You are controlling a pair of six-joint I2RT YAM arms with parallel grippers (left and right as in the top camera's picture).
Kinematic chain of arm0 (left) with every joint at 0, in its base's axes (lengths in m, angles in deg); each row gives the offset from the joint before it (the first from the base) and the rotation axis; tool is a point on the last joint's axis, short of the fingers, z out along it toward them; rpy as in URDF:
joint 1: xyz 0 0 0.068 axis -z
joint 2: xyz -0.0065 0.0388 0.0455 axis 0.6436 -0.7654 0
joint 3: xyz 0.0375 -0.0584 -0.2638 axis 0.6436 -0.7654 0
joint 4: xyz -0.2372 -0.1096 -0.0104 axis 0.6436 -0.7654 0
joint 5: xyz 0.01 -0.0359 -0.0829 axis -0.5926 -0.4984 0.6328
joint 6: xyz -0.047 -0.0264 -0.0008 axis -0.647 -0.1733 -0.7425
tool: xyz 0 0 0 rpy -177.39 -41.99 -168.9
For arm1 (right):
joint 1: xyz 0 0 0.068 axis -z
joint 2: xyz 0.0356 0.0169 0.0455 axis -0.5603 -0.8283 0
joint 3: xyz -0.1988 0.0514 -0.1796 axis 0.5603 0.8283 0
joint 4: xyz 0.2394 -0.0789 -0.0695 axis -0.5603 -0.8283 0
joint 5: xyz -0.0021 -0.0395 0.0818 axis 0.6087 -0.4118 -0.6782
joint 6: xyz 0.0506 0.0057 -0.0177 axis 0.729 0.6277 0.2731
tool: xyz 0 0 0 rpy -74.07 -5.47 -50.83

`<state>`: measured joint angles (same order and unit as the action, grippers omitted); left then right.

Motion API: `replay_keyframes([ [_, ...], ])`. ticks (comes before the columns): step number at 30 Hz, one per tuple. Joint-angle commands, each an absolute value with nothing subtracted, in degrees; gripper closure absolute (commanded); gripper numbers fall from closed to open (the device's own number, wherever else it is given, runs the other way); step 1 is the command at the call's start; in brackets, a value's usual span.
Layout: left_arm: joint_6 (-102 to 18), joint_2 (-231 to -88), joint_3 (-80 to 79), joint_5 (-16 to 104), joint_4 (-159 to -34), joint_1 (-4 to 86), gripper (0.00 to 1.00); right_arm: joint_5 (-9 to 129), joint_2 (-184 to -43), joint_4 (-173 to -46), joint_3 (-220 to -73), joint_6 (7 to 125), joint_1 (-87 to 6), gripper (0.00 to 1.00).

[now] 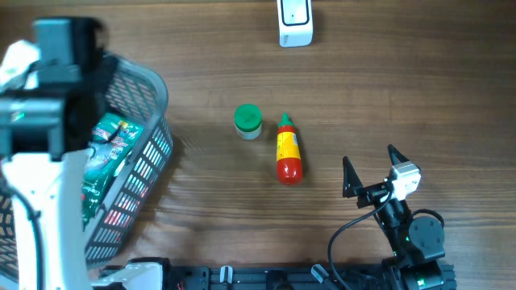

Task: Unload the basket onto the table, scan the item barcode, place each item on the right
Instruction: 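Reach the left gripper into the basket and grasp the green 3M glove packet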

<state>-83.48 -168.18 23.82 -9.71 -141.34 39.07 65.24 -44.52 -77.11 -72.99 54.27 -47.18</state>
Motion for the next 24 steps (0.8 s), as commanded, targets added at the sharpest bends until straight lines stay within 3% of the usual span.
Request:
replay_keyframes([
  [1,-96.63,-168.95,22.49,-9.05,-146.52,29.56,0.01,65.17,-44.28,-77.0,-72.92,53.66,-47.36,0.0],
  [7,-99.02,-171.15,11.6,-3.2,-155.11,20.86,0.09,65.17,-44.28,-76.98,-72.92,53.64,-47.36,0.0],
  [12,-98.8,-171.24,-0.81,-3.31,-154.65,20.38,0.03,65.17,-44.28,-76.98,-72.92,53.62,-47.36,0.0],
  [24,-99.08,-171.24,-25.03,7.97,-122.39,20.4,0.0,65.17,-44.28,-76.98,-72.92,53.64,-47.36,0.0],
])
